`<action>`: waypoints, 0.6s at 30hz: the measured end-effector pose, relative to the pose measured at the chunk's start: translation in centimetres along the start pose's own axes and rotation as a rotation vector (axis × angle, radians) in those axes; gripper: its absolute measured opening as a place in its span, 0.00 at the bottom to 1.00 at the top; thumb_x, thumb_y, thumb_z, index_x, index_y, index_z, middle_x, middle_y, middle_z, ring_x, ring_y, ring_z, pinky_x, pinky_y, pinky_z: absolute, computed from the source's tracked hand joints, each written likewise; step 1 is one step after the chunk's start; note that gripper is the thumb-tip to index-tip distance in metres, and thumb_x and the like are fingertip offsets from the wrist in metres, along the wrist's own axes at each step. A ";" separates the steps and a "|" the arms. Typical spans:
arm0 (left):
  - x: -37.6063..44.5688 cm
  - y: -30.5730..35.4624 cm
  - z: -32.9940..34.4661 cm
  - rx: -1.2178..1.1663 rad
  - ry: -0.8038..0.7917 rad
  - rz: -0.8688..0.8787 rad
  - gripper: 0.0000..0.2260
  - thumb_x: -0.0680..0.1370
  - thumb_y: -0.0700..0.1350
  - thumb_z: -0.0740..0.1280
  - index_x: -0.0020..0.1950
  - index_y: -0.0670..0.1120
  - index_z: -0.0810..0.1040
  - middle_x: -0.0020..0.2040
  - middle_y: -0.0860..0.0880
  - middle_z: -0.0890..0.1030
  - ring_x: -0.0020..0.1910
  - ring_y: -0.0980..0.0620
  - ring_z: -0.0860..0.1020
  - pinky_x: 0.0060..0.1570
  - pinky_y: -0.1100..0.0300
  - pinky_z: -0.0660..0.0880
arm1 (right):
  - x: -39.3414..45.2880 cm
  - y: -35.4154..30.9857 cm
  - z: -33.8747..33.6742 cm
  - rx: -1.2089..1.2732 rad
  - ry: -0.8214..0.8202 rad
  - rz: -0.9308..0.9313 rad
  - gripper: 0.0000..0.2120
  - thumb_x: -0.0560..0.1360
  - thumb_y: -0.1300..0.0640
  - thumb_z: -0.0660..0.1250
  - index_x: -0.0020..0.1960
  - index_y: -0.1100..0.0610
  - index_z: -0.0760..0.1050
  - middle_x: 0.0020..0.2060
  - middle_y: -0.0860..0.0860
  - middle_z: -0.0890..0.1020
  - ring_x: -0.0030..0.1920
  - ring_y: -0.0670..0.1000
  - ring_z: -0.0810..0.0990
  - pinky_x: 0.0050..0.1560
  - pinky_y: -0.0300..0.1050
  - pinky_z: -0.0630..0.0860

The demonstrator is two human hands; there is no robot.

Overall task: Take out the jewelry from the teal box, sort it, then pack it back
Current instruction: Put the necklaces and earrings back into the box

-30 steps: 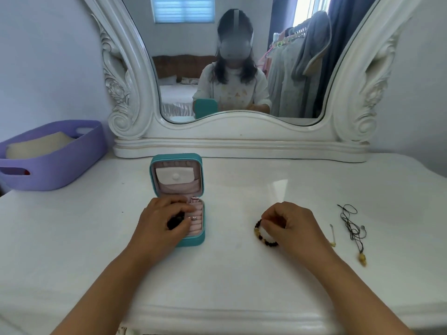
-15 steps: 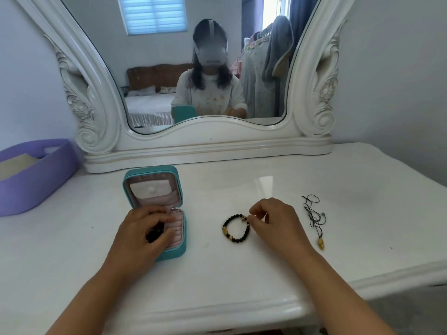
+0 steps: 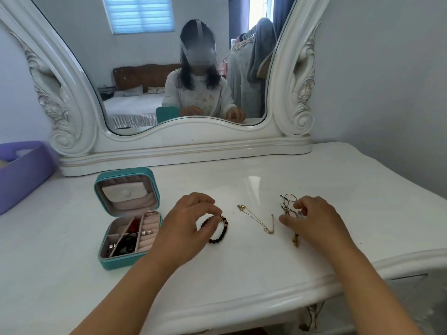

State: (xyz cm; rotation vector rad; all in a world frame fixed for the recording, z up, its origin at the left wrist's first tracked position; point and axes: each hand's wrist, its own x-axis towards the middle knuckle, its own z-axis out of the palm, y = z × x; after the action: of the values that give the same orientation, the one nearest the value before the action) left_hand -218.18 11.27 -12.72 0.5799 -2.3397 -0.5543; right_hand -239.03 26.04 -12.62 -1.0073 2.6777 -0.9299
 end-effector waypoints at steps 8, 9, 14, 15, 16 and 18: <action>0.1 0.2 1.4 0.011 -0.052 0.013 0.14 0.71 0.56 0.59 0.47 0.53 0.82 0.50 0.60 0.75 0.53 0.64 0.70 0.50 0.81 0.62 | -0.4 0.2 -0.3 -0.079 -0.057 -0.067 0.05 0.72 0.60 0.63 0.40 0.58 0.77 0.38 0.51 0.80 0.42 0.53 0.78 0.41 0.46 0.74; 0.1 0.2 1.3 0.009 -0.054 0.008 0.15 0.70 0.57 0.58 0.47 0.54 0.82 0.50 0.60 0.75 0.53 0.64 0.71 0.50 0.80 0.62 | -0.4 -0.1 -0.4 -0.023 -0.065 -0.082 0.06 0.73 0.60 0.64 0.39 0.58 0.77 0.37 0.51 0.81 0.40 0.51 0.78 0.41 0.45 0.74; 0.0 0.9 0.6 -0.055 -0.071 -0.018 0.12 0.72 0.56 0.65 0.53 0.55 0.79 0.50 0.63 0.75 0.49 0.63 0.74 0.45 0.78 0.65 | -1.5 -3.7 -1.7 0.413 -0.129 -0.141 0.06 0.71 0.59 0.69 0.37 0.60 0.78 0.29 0.49 0.79 0.25 0.43 0.72 0.30 0.37 0.69; 0.1 1.4 0.4 -0.087 -0.079 -0.030 0.13 0.72 0.55 0.68 0.55 0.56 0.77 0.51 0.64 0.74 0.49 0.63 0.75 0.45 0.77 0.66 | -1.8 -4.7 -2.0 0.465 -0.162 -0.162 0.06 0.71 0.59 0.69 0.37 0.60 0.78 0.27 0.48 0.79 0.23 0.42 0.71 0.29 0.37 0.69; 0.2 1.8 0.3 -0.122 -0.087 -0.042 0.15 0.72 0.54 0.69 0.58 0.56 0.76 0.52 0.64 0.74 0.49 0.63 0.75 0.45 0.77 0.66 | -2.1 -5.7 -2.2 0.509 -0.197 -0.185 0.05 0.71 0.60 0.69 0.36 0.59 0.79 0.25 0.46 0.78 0.23 0.42 0.70 0.29 0.37 0.68; 0.3 2.5 -0.1 -0.206 -0.096 -0.070 0.21 0.69 0.57 0.70 0.61 0.59 0.73 0.55 0.64 0.75 0.51 0.65 0.74 0.47 0.77 0.67 | -2.5 -7.8 -2.2 0.585 -0.276 -0.241 0.06 0.71 0.60 0.69 0.36 0.58 0.79 0.23 0.45 0.76 0.23 0.44 0.70 0.28 0.38 0.67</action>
State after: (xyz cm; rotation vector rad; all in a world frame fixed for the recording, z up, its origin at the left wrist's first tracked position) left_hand -219.00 13.15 -11.20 0.5508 -2.3209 -0.8603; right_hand -233.52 24.19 -6.42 -1.2082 1.9101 -1.3879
